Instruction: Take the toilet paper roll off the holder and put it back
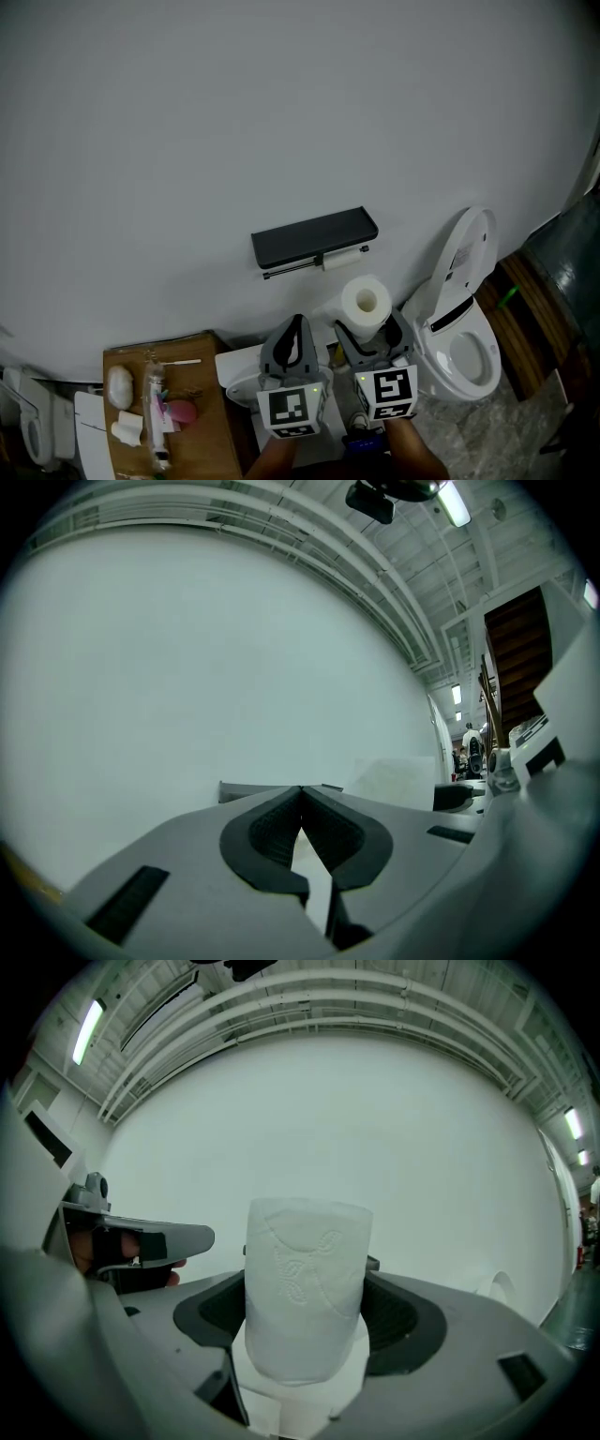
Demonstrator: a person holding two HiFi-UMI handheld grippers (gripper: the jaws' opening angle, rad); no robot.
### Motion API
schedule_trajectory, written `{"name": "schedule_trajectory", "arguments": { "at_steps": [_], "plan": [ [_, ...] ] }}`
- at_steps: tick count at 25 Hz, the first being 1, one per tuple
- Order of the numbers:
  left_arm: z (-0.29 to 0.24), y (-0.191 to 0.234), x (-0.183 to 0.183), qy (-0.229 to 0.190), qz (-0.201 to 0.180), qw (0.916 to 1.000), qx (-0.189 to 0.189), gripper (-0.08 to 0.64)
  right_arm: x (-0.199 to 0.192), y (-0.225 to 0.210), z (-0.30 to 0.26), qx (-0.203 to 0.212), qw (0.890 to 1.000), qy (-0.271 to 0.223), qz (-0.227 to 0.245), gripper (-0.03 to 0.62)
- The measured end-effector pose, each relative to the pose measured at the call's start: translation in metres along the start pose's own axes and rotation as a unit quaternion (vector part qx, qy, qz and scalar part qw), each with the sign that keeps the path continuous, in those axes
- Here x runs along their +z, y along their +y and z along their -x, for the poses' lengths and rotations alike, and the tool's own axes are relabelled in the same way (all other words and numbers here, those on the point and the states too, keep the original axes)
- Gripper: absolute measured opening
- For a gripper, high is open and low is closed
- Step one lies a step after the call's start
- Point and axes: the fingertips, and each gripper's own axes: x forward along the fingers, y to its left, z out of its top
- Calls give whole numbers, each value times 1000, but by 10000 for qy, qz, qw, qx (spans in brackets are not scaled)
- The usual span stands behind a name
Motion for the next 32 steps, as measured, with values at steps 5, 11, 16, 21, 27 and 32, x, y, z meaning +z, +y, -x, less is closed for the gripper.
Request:
{"name": "schedule_trajectory", "arguments": {
  "at_steps": [5,11,16,21,27,32],
  "plan": [
    [2,-5,9,-128,0,9999,-104,11,-1,-1,2,-20,10000,24,54,370],
    [5,-11,19,-299,-6,9994,-161,9,-5,-2,2,-46,9999,87,31,370],
    [6,-5,6,-64,-92,9999,-79,11,-3,-1,2,-44,9999,105,29,370],
    [6,-6,5,-54,-75,9999,-63,11,-6,-2,1,-31,9999,123,24,370],
    [4,-4,10,-179,-16,9998,-40,11,-9,-2,-1,-20,9999,146,5,370],
    [3,-3,12,-247,1,9997,-6,11,-5,-1,-4,10,9999,125,21,370]
  ]
}}
